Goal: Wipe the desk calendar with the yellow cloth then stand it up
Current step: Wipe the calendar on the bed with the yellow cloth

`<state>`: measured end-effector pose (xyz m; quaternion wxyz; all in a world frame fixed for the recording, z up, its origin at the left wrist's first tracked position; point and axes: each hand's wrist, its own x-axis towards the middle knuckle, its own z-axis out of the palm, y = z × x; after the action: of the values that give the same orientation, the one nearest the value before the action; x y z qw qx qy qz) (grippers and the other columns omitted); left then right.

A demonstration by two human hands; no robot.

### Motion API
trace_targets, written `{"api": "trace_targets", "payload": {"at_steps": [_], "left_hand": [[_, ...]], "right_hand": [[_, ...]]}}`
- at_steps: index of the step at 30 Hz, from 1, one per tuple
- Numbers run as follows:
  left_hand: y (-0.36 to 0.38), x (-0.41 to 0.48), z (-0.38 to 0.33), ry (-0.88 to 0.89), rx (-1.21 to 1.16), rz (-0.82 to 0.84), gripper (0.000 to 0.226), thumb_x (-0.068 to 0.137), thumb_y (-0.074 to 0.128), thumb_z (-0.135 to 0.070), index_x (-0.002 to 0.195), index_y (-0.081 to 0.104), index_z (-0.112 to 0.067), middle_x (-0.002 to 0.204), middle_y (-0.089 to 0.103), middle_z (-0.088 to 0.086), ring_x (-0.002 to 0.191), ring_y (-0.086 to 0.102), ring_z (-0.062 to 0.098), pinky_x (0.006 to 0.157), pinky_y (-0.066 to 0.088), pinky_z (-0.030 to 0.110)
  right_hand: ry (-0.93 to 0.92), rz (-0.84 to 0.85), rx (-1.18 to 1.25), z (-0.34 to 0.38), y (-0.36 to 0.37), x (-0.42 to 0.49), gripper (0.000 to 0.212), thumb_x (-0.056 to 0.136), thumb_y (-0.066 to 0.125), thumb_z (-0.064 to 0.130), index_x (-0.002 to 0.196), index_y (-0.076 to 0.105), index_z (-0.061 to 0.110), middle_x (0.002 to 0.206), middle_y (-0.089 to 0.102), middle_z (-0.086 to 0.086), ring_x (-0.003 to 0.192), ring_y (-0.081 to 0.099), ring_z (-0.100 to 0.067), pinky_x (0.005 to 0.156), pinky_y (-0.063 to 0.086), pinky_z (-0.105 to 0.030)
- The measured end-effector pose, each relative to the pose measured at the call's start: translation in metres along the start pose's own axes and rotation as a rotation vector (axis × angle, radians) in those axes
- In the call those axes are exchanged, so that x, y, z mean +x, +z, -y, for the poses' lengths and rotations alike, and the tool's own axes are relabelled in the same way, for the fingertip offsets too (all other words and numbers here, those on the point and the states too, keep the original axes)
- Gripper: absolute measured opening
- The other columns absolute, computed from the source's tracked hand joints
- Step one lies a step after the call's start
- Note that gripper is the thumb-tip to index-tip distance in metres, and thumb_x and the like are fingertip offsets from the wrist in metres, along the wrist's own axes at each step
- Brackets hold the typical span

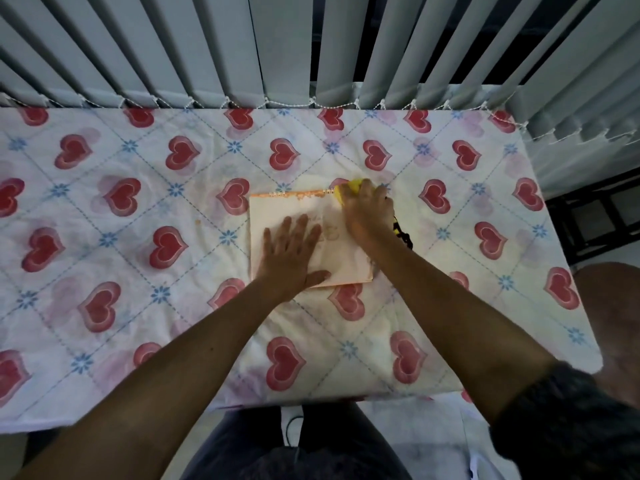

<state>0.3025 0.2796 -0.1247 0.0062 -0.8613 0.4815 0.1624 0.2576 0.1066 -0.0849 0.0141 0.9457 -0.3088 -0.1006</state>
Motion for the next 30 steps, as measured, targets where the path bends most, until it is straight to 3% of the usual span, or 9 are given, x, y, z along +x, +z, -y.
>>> {"api": "trace_targets", "payload": {"at_steps": [5,8,12,15,17,20,23,27,30], "left_hand": [[0.000,-0.001,-0.001,-0.001,0.004,-0.003,0.089,0.083,0.027,-0.071,0.148,-0.012,-0.024,0.159,-0.017,0.007,0.145,-0.016,0.032,0.113,-0.006,0.058],[0.000,0.000,0.001,-0.003,-0.005,0.004,0.089,0.084,0.025,-0.071,0.147,-0.015,-0.025,0.158,-0.020,0.006,0.144,-0.018,0.031,0.113,-0.008,0.057],[-0.003,-0.006,0.003,0.024,-0.046,-0.044,0.086,0.086,0.023,-0.068,0.145,-0.021,-0.024,0.158,-0.019,0.007,0.145,-0.017,0.030,0.113,-0.010,0.055],[-0.006,-0.020,0.010,-0.123,-0.133,-0.228,0.073,0.092,0.026,-0.057,0.147,-0.011,-0.026,0.160,-0.007,0.007,0.147,-0.008,0.031,0.113,-0.009,0.054],[-0.004,-0.039,0.022,-0.297,-0.157,-0.287,0.069,0.093,0.032,-0.050,0.150,0.001,-0.025,0.160,0.000,0.011,0.146,-0.004,0.034,0.112,-0.008,0.056],[0.008,-0.070,0.045,-0.448,-0.159,-0.150,0.069,0.091,0.028,-0.058,0.149,0.001,-0.032,0.160,-0.007,0.011,0.145,-0.013,0.036,0.111,-0.013,0.057],[0.012,-0.084,0.055,-0.432,-0.132,-0.012,0.070,0.090,0.026,-0.062,0.148,-0.002,-0.037,0.160,-0.010,0.008,0.145,-0.014,0.034,0.113,-0.008,0.059],[0.005,-0.085,0.052,-0.427,-0.092,0.006,0.076,0.090,0.031,-0.061,0.148,-0.010,-0.034,0.159,-0.014,0.011,0.145,-0.014,0.036,0.113,-0.005,0.060],[0.002,-0.084,0.053,-0.380,-0.107,0.006,0.071,0.091,0.031,-0.059,0.147,-0.007,-0.038,0.158,-0.015,0.013,0.144,-0.016,0.037,0.113,-0.005,0.062]], "right_hand": [[-0.112,-0.046,0.020,-0.012,0.014,-0.065,0.051,0.091,0.053,0.018,0.138,0.036,0.023,0.131,0.045,-0.021,0.108,0.050,-0.045,0.082,0.050,-0.048],[-0.162,0.071,0.051,-0.023,0.023,-0.125,0.065,0.090,0.059,0.028,0.144,0.025,0.035,0.143,0.032,-0.017,0.118,0.043,-0.042,0.088,0.050,-0.048],[-0.178,0.150,0.041,-0.031,0.012,-0.133,0.052,0.093,0.054,0.031,0.139,0.031,0.039,0.137,0.033,-0.013,0.117,0.042,-0.037,0.086,0.049,-0.045],[-0.215,-0.025,0.084,-0.021,-0.011,-0.095,0.042,0.091,0.055,0.025,0.131,0.047,0.037,0.124,0.045,-0.014,0.106,0.049,-0.037,0.074,0.052,-0.044],[-0.182,-0.089,0.127,-0.005,-0.020,-0.057,0.041,0.094,0.052,0.021,0.133,0.047,0.032,0.127,0.047,-0.017,0.104,0.050,-0.038,0.074,0.051,-0.044],[-0.136,-0.031,0.181,0.033,-0.016,-0.019,0.040,0.093,0.051,0.019,0.132,0.048,0.029,0.135,0.042,-0.017,0.114,0.045,-0.040,0.085,0.047,-0.047],[-0.292,-0.073,0.193,0.076,-0.004,-0.016,0.044,0.092,0.049,0.019,0.134,0.046,0.031,0.138,0.039,-0.017,0.112,0.043,-0.041,0.084,0.045,-0.047],[-0.423,-0.101,0.258,0.093,0.001,-0.020,0.043,0.093,0.053,0.022,0.134,0.050,0.036,0.140,0.041,-0.010,0.112,0.043,-0.038,0.081,0.046,-0.043],[-0.393,-0.128,0.207,0.065,0.004,-0.020,0.043,0.092,0.055,0.027,0.134,0.052,0.035,0.139,0.044,-0.010,0.113,0.044,-0.039,0.079,0.048,-0.045]]}}
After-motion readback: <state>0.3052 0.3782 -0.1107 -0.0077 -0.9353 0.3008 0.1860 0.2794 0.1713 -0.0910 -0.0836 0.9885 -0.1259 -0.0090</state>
